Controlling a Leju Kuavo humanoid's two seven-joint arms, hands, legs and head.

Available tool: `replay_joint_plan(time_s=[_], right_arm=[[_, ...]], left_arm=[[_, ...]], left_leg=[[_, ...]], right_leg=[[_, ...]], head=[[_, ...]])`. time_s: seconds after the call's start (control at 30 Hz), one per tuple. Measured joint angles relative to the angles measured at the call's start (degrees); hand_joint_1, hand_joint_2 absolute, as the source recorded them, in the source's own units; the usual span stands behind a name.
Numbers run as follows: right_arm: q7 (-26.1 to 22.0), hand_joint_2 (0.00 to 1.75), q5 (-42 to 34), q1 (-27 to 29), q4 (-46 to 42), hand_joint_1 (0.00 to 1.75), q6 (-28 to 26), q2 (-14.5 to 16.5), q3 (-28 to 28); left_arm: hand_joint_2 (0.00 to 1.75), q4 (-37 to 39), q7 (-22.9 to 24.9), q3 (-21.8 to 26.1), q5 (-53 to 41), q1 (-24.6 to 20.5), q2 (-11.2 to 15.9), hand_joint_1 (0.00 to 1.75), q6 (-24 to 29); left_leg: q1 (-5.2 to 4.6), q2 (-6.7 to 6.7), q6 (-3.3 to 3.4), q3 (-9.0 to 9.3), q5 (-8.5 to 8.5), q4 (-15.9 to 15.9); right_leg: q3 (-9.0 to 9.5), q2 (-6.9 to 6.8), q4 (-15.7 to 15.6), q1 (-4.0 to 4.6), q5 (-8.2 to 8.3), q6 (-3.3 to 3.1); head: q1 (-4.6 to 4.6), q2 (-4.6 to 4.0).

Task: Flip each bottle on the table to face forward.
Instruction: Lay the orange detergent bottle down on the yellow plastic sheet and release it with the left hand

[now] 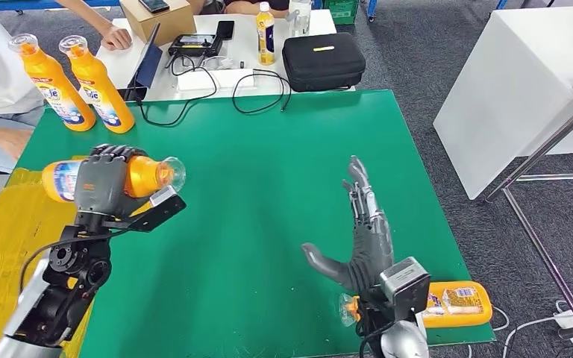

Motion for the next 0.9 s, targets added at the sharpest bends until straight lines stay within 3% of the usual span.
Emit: replay_joint_plan(time_s=[0.17,0.47,0.67,0.9], right_arm=[[0.1,1.75,-2.1,0.0,-0.2,0.0,1.6,0.0,-2.9],[0.1,1.75,-3.1,-0.2,-0.1,0.0,2.3,-0.3,-4.1],[0.0,1.75,-2.9,-0.2,0.0,0.0,1.8,-0.6,-4.3],[0.0,1.75,-2.3,-0.2,0.1,0.0,0.9,-0.9,-4.3]], left_arm=[[1.75,11.4,3.8,-0.1,-9.1,-6.7,3.9,1.75,-1.3],[1.75,33.2,5.3,-1.8,-14.2,-17.0,6.0,1.75,-2.3],[1.75,41.4,4.9,-2.3,-12.7,-18.5,5.8,1.75,-2.3],[1.75,45.3,2.9,-2.3,-9.9,-18.5,4.9,1.75,-2.4]], left_leg=[[0.04,-0.01,-0.05,0.0,0.07,0.0],[0.03,-0.03,-0.05,-0.03,0.06,0.0],[0.03,-0.01,-0.06,-0.04,0.05,0.0],[0.03,-0.02,-0.06,-0.04,0.06,0.0]], right_leg=[[0.03,-0.01,0.0,0.02,0.02,0.0],[0.02,-0.01,0.0,0.01,0.01,0.01],[-0.02,0.0,0.0,0.01,0.01,0.0],[-0.01,-0.01,0.0,0.01,0.01,0.0]], head=[[0.01,0.01],[0.02,0.0],[0.02,0.0],[0.02,0.01]])
